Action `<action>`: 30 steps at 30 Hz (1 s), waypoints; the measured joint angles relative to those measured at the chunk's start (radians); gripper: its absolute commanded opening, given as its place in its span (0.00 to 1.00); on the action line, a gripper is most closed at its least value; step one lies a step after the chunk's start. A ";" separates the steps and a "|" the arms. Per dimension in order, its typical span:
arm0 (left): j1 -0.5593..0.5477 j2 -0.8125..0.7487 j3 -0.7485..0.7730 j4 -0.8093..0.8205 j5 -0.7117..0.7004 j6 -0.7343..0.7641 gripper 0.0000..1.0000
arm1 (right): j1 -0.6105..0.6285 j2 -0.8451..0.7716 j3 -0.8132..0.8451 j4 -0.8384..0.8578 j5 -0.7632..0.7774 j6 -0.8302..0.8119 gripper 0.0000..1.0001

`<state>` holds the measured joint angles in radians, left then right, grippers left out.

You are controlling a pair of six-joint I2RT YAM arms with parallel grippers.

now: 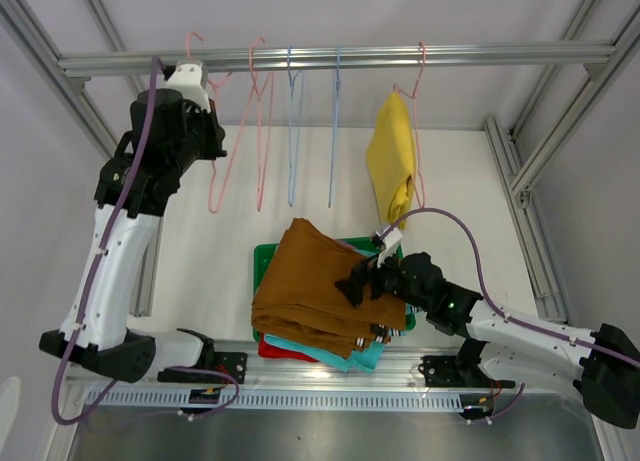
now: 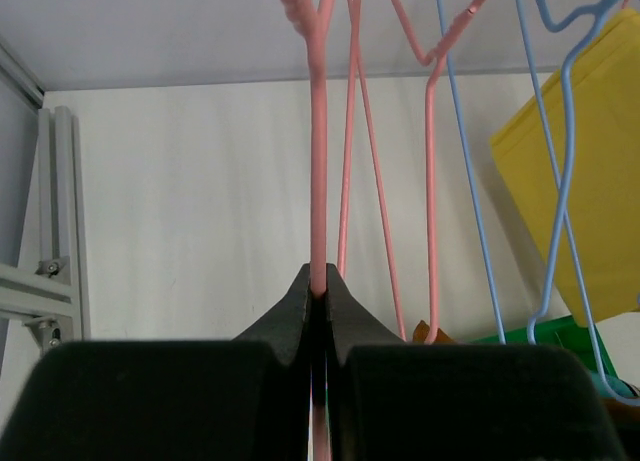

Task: Remove the trousers from the hanger
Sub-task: Place the hanger at the clothesline.

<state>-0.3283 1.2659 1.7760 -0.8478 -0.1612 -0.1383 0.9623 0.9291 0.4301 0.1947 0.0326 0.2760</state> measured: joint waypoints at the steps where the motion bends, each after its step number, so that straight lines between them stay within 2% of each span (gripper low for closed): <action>1: 0.011 0.023 0.017 -0.004 0.017 0.000 0.00 | -0.006 0.004 0.000 0.004 -0.002 0.000 0.99; 11: 0.037 0.184 0.074 -0.010 0.120 0.000 0.01 | -0.052 0.018 -0.008 0.024 -0.022 -0.004 0.99; 21: 0.037 0.153 -0.015 0.015 0.141 0.000 0.00 | -0.062 0.018 -0.024 0.051 -0.044 -0.004 0.99; 30: 0.040 0.111 -0.115 0.134 0.162 -0.003 0.01 | -0.063 0.023 -0.034 0.071 -0.050 -0.003 1.00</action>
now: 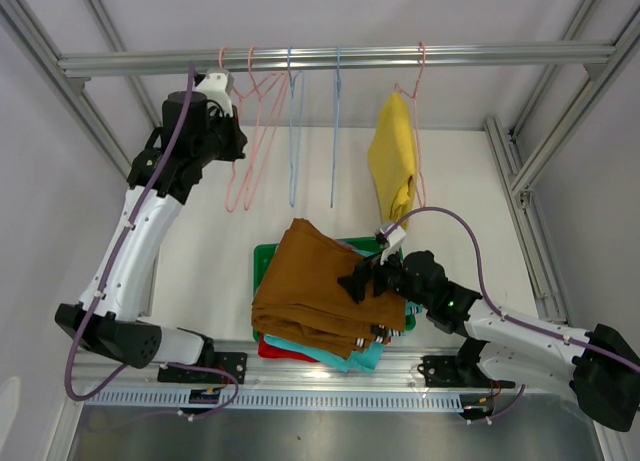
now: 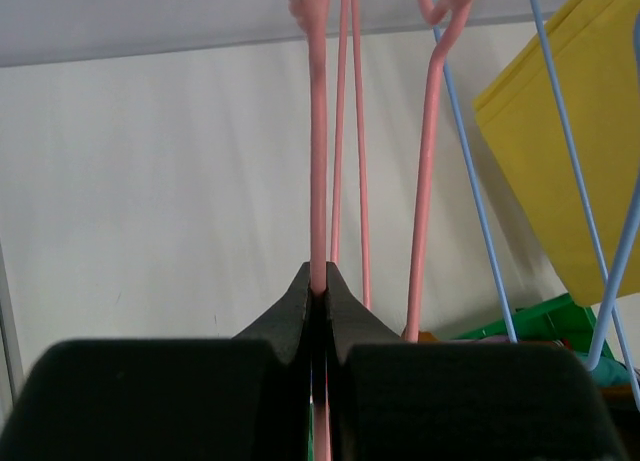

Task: Remove the trousers from the hanger
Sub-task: Place the hanger at the clothesline.

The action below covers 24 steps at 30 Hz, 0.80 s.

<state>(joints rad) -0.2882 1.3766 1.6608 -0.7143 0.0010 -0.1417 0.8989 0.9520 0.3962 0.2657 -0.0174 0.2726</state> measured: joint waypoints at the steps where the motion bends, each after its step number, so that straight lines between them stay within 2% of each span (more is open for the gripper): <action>1: 0.000 -0.011 -0.015 0.013 0.002 -0.002 0.01 | 0.000 0.001 -0.002 0.003 0.000 0.000 0.99; 5: -0.004 -0.068 -0.072 0.057 0.002 -0.007 0.12 | -0.001 0.010 -0.003 0.013 -0.003 0.000 1.00; 8: -0.022 -0.116 -0.109 0.027 0.002 -0.008 0.21 | -0.003 0.018 -0.003 0.019 -0.008 0.000 1.00; 15: -0.064 -0.165 -0.168 -0.018 -0.010 -0.008 0.31 | -0.005 0.023 -0.007 0.028 -0.011 0.000 0.99; 24: -0.080 -0.243 -0.209 -0.107 -0.083 -0.016 0.51 | -0.005 0.036 -0.011 0.047 -0.011 0.000 0.99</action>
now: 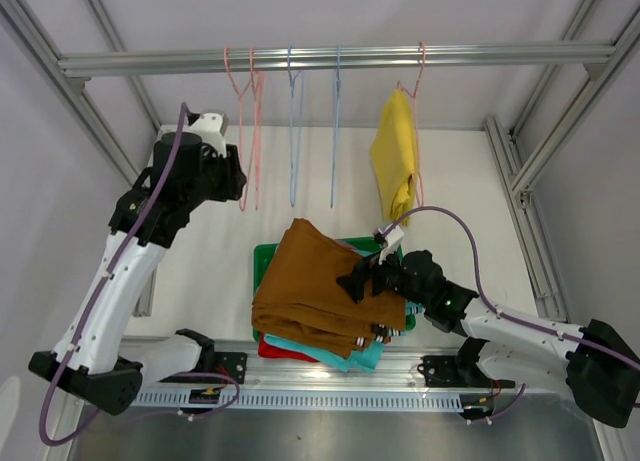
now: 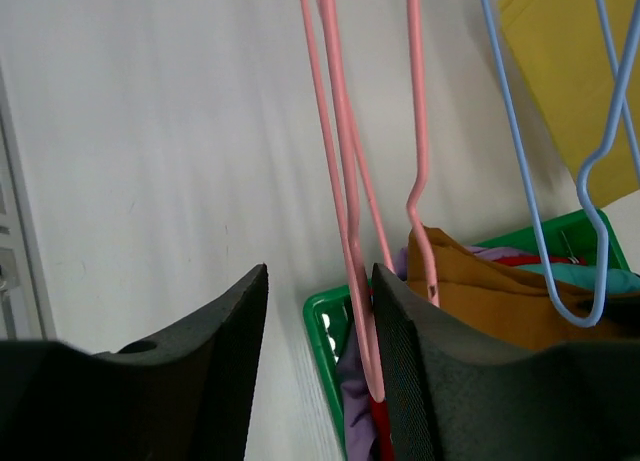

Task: Remove the trousers from the hanger
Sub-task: Place the hanger at the clothesline, then move the hanger to the clothesline.

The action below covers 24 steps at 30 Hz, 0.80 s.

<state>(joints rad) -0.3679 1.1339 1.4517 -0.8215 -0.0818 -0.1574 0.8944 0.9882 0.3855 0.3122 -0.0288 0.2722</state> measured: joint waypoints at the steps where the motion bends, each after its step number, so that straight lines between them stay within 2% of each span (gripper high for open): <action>1: -0.002 -0.012 0.001 -0.010 -0.011 0.000 0.52 | 0.000 0.000 0.000 0.001 0.000 0.000 1.00; 3: -0.005 -0.045 0.006 -0.038 -0.038 -0.001 0.56 | 0.000 0.001 0.000 0.002 -0.001 0.000 0.99; 11: -0.068 -0.116 0.158 -0.115 -0.061 -0.019 0.59 | -0.002 -0.007 -0.003 0.000 -0.007 0.000 0.99; 16: -0.138 -0.132 0.226 -0.100 0.038 -0.027 0.63 | -0.002 -0.019 -0.011 0.002 -0.010 0.000 0.99; 19: -0.194 -0.095 0.299 -0.074 0.097 -0.039 0.64 | -0.002 -0.013 -0.011 0.005 -0.010 -0.001 0.99; 24: -0.322 0.043 0.400 -0.012 0.111 -0.042 0.67 | -0.002 -0.009 -0.011 0.008 -0.010 -0.003 0.99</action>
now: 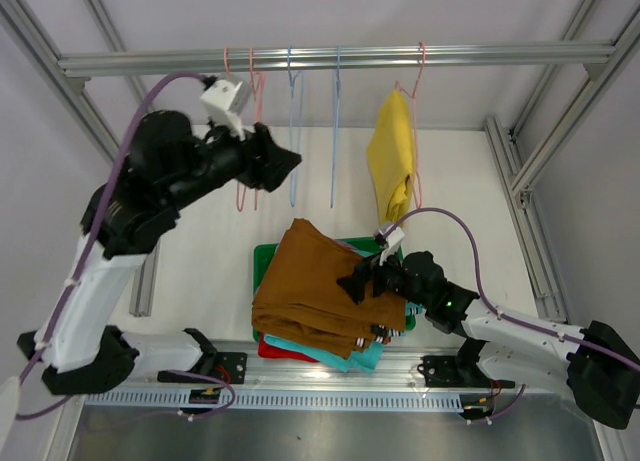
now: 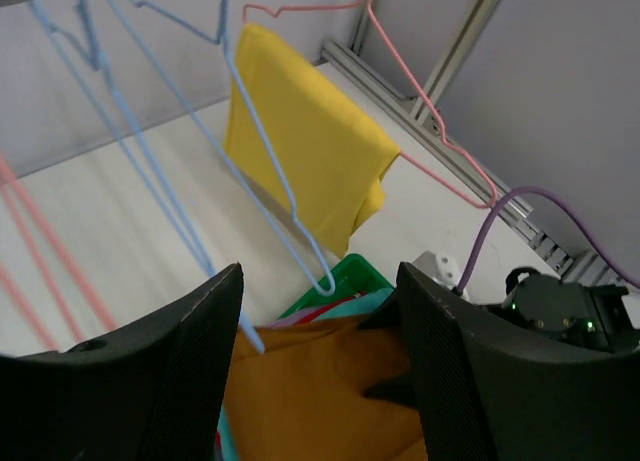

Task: Remove the trousers from the hanger
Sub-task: Move the hanger to the clothesline.

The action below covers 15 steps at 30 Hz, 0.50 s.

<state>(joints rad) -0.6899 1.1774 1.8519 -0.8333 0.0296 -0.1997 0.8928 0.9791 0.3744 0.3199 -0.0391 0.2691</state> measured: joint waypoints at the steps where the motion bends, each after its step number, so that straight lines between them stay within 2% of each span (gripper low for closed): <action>1: -0.015 0.031 0.021 0.004 -0.001 0.001 0.67 | 0.000 0.000 0.000 0.000 0.000 0.000 0.99; 5: -0.070 0.236 0.177 0.000 -0.055 0.010 0.68 | 0.000 0.000 0.000 0.000 0.000 0.000 0.99; 8: -0.087 0.364 0.235 -0.008 -0.123 0.010 0.69 | 0.001 0.000 0.000 0.000 0.000 0.000 0.99; 15: -0.089 0.499 0.283 -0.022 -0.237 0.017 0.69 | 0.002 0.005 0.000 0.002 0.000 -0.001 1.00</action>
<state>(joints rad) -0.7788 1.6760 2.1353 -0.8551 -0.2077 -0.1829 0.8951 0.9836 0.3740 0.3214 -0.0391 0.2684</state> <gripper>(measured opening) 0.690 0.993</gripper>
